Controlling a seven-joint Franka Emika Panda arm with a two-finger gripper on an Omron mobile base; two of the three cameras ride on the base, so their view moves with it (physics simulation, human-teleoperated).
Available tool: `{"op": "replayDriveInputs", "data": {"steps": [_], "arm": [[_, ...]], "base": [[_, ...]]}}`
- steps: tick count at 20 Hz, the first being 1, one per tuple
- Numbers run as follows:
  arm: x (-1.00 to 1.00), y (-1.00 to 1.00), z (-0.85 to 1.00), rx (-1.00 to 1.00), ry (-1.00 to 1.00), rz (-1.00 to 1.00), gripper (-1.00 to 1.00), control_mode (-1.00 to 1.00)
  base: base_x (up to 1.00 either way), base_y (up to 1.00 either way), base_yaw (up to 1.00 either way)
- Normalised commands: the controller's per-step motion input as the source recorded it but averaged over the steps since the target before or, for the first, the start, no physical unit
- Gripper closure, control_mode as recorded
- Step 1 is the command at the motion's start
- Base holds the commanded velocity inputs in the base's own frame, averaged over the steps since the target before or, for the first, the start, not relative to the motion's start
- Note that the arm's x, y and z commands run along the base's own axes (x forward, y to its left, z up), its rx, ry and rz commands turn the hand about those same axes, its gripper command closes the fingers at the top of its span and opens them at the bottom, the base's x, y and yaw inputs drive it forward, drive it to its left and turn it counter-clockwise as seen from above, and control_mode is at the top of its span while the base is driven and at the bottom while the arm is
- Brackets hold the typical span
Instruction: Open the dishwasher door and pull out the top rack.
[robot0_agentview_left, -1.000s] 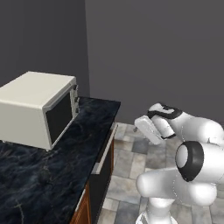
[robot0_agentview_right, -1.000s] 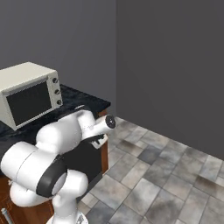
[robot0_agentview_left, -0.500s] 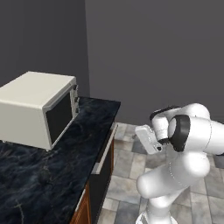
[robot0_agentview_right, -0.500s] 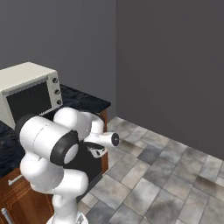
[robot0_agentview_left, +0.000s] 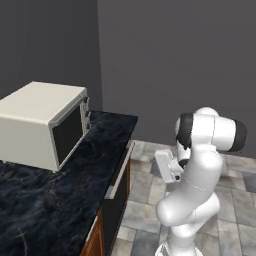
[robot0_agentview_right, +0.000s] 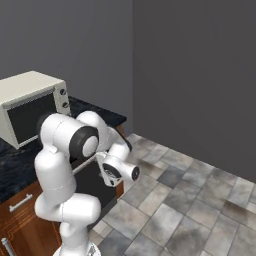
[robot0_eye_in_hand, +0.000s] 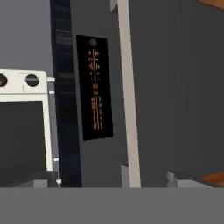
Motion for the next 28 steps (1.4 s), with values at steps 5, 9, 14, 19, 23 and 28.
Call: {"op": "replayDriveInputs", "data": {"steps": [5, 9, 14, 19, 23, 28], "arm": [[0.21, 0.10, -0.24, 0.08, 0.00, -0.01, -1.00, -1.00], [0.30, 0.25, -0.17, 0.00, 0.00, -0.02, -1.00, -1.00], [0.34, 0.33, -0.22, 0.00, 0.00, -0.02, -1.00, -1.00], [0.28, 0.30, -0.25, 0.00, 0.00, -0.01, -1.00, -1.00], [0.29, 0.29, -0.26, 0.00, 0.00, -0.01, -1.00, -1.00], [0.32, 0.28, -0.23, 0.00, 0.00, -0.01, -1.00, -1.00]], "base": [[0.00, 0.00, 0.00], [0.00, 0.00, 0.00], [0.00, 0.00, 0.00], [0.00, 0.00, 0.00], [0.00, 0.00, 0.00], [0.00, 0.00, 0.00]]}}
